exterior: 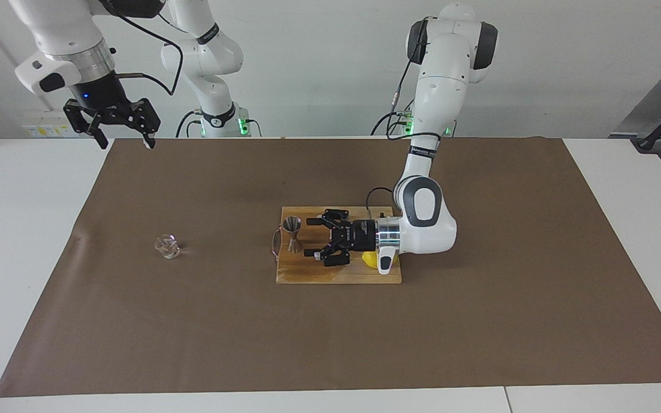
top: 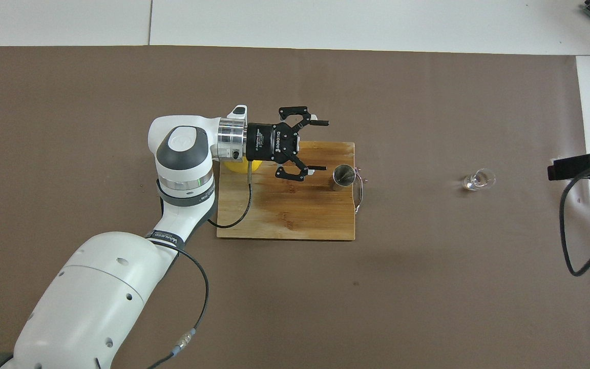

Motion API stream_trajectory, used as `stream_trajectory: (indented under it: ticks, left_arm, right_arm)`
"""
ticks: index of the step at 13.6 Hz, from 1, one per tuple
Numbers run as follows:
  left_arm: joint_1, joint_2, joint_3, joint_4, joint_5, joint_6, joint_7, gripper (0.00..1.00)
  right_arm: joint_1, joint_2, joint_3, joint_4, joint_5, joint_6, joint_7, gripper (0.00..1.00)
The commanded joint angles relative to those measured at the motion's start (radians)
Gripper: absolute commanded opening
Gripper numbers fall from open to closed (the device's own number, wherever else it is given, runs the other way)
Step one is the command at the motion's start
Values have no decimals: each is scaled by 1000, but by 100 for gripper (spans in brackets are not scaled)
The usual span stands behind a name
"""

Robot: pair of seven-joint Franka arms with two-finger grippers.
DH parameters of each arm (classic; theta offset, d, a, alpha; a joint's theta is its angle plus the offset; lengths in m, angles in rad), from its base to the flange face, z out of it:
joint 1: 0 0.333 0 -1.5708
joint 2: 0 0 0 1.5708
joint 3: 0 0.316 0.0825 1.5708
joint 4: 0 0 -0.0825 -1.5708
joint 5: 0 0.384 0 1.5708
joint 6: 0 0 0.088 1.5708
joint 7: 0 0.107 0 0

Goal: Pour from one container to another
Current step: 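Open the left gripper and lift it off the metal cup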

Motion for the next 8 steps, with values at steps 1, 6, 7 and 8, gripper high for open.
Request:
stream_trajectory:
  ticks: [1, 6, 7, 8]
  left_arm:
    - [-1, -47, 79, -18, -15, -85, -29, 100]
    - [1, -94, 297, -13, 107, -248, -15, 100]
    - [-1, -94, 341, -4, 147, -272, -13, 100]
    - [2, -94, 369, 8, 189, -289, -13, 100]
  right_arm:
    - [-23, -28, -10, -96, 53, 103, -190, 100]
    - [-125, -17, -12, -266, 280, 312, -646, 100]
    - [-147, -10, -13, -304, 337, 361, -790, 100]
    - [-161, -2, -18, -337, 401, 393, -919, 100]
